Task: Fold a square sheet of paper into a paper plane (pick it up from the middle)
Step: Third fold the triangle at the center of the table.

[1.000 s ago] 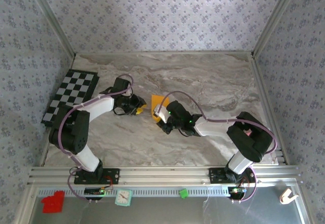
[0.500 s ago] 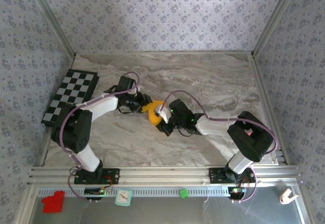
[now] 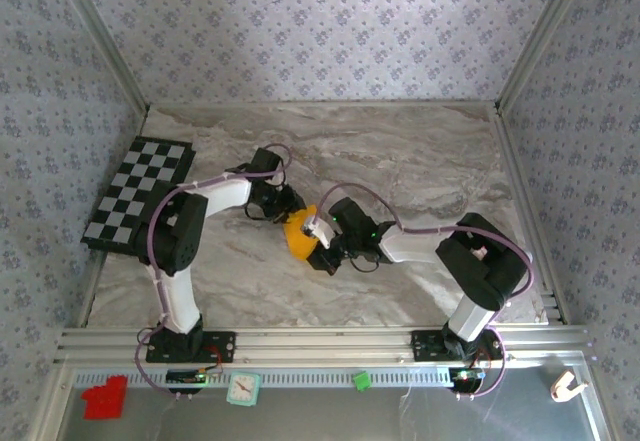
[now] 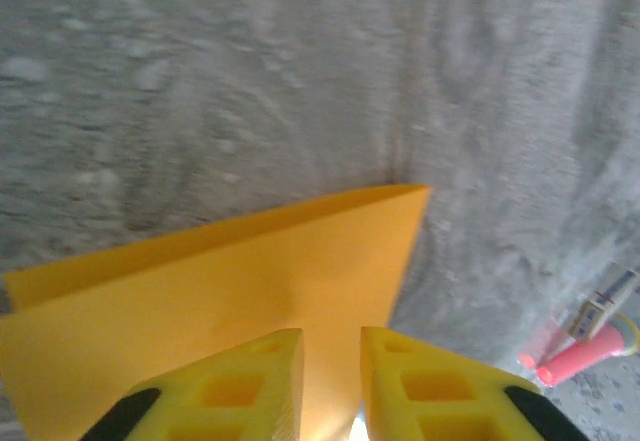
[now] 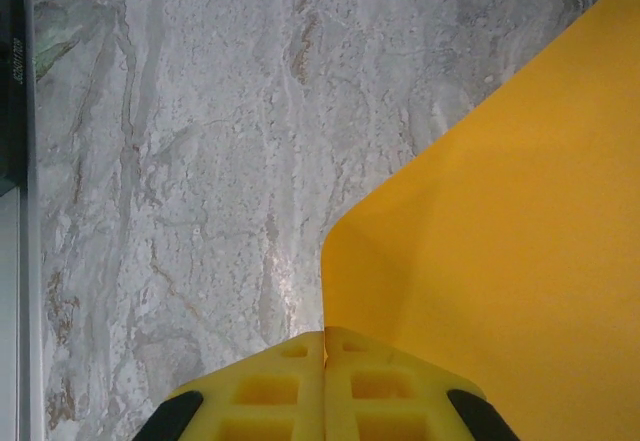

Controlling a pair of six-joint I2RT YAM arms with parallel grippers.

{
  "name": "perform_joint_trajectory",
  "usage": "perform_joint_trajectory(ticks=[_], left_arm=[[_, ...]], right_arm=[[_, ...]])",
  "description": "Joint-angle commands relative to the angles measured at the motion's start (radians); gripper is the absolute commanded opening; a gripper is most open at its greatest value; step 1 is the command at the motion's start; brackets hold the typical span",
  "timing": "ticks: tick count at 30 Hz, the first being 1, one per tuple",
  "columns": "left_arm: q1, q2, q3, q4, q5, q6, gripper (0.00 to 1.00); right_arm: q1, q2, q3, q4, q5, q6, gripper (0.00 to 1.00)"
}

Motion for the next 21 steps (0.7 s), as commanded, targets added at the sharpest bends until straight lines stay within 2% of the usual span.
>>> perform_joint_trajectory(ticks=[1, 5, 16, 21], left_arm=[[-0.007, 0.032, 0.038, -0.084, -0.045, 0.050, 0.18], [-0.013, 0.067, 0.059, -0.126, -0.072, 0.081, 0.14], [-0.027, 0.124, 0.086, -0.166, -0.086, 0.126, 0.09], [-0.031, 0.126, 0.078, -0.157, -0.079, 0.140, 0.08]], right_arm=[[-0.007, 0.013, 0.031, -0.025, -0.001, 0.022, 0.06], [-0.010, 0.011, 0.036, -0.029, 0.064, 0.047, 0.06], [0.005, 0.010, 0.055, -0.077, 0.391, 0.148, 0.06], [0.004, 0.034, 0.084, -0.113, 0.424, 0.168, 0.05]])
